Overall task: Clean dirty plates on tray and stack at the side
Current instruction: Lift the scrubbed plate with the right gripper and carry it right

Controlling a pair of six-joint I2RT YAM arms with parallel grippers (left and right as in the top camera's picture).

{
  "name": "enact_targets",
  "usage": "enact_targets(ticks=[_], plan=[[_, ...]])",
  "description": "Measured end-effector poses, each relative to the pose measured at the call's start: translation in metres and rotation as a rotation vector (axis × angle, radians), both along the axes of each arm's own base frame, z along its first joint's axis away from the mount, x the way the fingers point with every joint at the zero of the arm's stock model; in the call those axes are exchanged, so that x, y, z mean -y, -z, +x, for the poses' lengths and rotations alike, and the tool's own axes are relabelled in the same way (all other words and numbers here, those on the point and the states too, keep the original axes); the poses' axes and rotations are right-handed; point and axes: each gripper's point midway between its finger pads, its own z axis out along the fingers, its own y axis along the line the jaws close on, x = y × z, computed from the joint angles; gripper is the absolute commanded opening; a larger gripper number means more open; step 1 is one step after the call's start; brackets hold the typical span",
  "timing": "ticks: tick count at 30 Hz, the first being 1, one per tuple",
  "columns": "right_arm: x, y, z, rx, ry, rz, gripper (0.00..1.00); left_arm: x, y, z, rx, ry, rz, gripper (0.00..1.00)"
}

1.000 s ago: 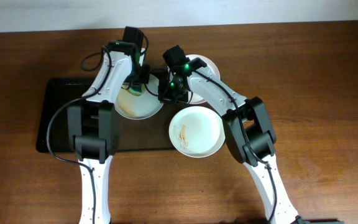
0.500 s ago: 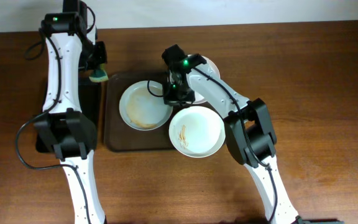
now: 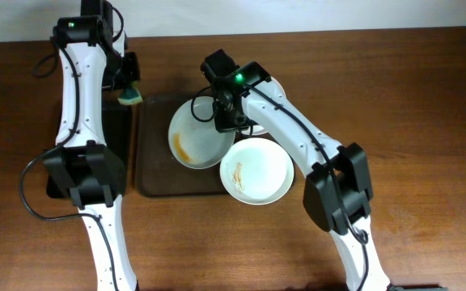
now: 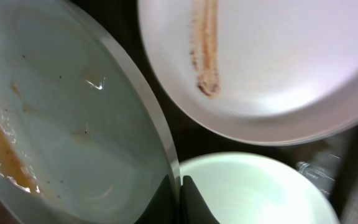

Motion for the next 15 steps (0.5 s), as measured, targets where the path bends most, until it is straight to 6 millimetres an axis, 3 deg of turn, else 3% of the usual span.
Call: enact_targets(ticks=[4,6,11,15], plan=[[0.034,-0.036,0.009,0.150,0.041,-0.177,0.04,0.001,0.003,-0.016,-0.064,0.000,-0.002,0.01],[0.042,-0.049,0.011,0.220,0.041,-0.273,0.04,0.001,0.004,-0.020,-0.083,0.001,-0.003,0.01],[0.014,-0.075,-0.002,0.409,-0.039,-0.465,0.04,0.001,0.004,-0.021,-0.085,0.001,-0.003,0.01],[-0.003,-0.112,-0.008,0.637,-0.041,-0.626,0.04,0.001,0.004,-0.021,-0.085,0.004,-0.003,0.01]])
